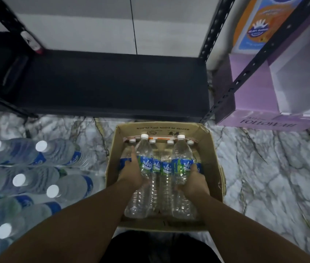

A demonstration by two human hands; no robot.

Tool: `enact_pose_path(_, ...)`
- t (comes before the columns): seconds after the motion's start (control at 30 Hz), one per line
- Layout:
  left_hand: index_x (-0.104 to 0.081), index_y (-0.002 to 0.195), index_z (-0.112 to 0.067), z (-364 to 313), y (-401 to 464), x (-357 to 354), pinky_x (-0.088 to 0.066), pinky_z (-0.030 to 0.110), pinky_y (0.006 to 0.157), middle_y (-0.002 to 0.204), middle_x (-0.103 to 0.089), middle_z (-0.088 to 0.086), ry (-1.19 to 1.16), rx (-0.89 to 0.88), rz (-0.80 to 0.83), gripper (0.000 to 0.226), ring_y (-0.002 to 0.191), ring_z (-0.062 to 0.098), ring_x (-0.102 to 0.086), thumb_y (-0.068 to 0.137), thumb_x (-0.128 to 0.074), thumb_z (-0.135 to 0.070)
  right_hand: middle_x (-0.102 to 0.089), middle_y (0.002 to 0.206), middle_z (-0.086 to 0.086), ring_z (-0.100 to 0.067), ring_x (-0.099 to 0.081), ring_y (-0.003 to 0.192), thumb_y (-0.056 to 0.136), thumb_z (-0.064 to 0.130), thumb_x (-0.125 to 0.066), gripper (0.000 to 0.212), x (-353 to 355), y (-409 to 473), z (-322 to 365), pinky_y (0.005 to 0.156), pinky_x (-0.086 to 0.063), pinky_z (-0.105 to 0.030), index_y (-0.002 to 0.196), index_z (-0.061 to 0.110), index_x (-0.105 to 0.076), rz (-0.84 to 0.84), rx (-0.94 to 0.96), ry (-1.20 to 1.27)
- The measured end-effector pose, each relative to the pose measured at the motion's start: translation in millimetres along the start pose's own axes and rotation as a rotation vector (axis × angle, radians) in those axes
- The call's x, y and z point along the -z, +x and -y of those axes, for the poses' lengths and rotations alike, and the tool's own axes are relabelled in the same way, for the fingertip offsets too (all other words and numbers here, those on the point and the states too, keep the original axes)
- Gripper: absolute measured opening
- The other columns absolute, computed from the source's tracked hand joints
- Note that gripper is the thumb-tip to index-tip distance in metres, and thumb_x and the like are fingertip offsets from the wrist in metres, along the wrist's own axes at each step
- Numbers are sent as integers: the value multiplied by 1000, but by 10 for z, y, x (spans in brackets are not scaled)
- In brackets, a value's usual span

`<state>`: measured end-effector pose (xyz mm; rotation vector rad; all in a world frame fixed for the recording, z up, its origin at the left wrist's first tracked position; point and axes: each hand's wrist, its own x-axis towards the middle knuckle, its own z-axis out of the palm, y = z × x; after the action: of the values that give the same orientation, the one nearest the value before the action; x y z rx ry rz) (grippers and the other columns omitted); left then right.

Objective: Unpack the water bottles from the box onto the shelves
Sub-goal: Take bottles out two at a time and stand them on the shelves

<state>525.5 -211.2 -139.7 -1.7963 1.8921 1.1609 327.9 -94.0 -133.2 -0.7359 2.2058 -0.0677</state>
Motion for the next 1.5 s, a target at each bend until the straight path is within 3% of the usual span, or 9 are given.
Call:
enact_pose_path(0.07,29,161,-21,23,85,34,-59,47,96,148,-57,20,-29,22,32,159,116,32,-69,67,-100,-26,-68,111,-12,-29,-70,97,80,19,-92,87,-12,-16,33,81,-63,-44,147,18,-36,-12,-2,-4)
enact_pose_path(0.17,-3,164,-3,70,133,32,-51,48,111,161,-34,18,-10,45,53,149,143,34,-47,59,-103,-39,-69,117,-14,-30,-70,97,75,21,-95,91,-26,-48,43,84,-63,-46,146,19,-38,-35,0,12)
enact_pose_path(0.37,-11,160,-15,143,95,-178,-50,53,109,158,-34,23,-143,91,-3,143,140,44,-48,56,-100,-55,-66,114,-9,-29,-68,97,75,28,-93,85,-104,-81,41,85,-62,-46,139,22,-37,-87,12,195)
enact_pose_path(0.63,-64,111,-22,246,9,-226,-53,33,93,121,-62,7,-333,57,-84,64,116,26,-61,69,-84,-67,-45,141,-17,-39,-54,128,72,63,-85,98,-175,-73,-41,110,-49,-47,143,6,-50,-116,-21,117)
enact_pose_path(0.87,-43,134,-8,122,-55,-354,-56,35,91,121,-65,6,-436,106,20,104,107,26,-68,61,-96,-59,-58,117,-7,-30,-65,108,69,43,-96,89,-195,-50,-107,85,-58,-40,127,9,-37,-63,-87,378)
enact_pose_path(1.07,-59,91,-17,14,-157,-399,-60,39,90,100,-72,6,-503,158,-16,53,91,24,-69,66,-98,-43,-77,89,-7,-21,-75,76,65,35,-97,44,-204,-28,-160,68,-65,-37,92,8,-75,-36,-109,382)
enact_pose_path(1.23,-71,103,-12,74,-375,-183,-62,41,86,97,-78,2,-637,102,-100,55,88,22,-74,62,-101,-32,-70,103,-6,-22,-70,85,46,47,-92,70,-95,-303,-80,71,-62,-37,104,14,-71,-140,47,379)
enact_pose_path(1.37,-75,104,-20,40,-719,213,-59,31,80,93,-80,-7,-743,-74,-141,50,84,10,-77,63,-102,-17,-55,109,-3,-18,-58,96,63,27,-97,57,202,-685,50,75,-42,-25,111,15,-71,-209,245,399)
enact_pose_path(1.5,-75,109,-23,-149,-1108,789,-62,44,90,100,-82,-4,-813,-221,-163,66,93,17,-80,50,-103,-33,-58,107,2,-13,-59,98,62,26,-100,61,592,-1097,237,82,-47,-18,116,17,-73,-313,403,496)
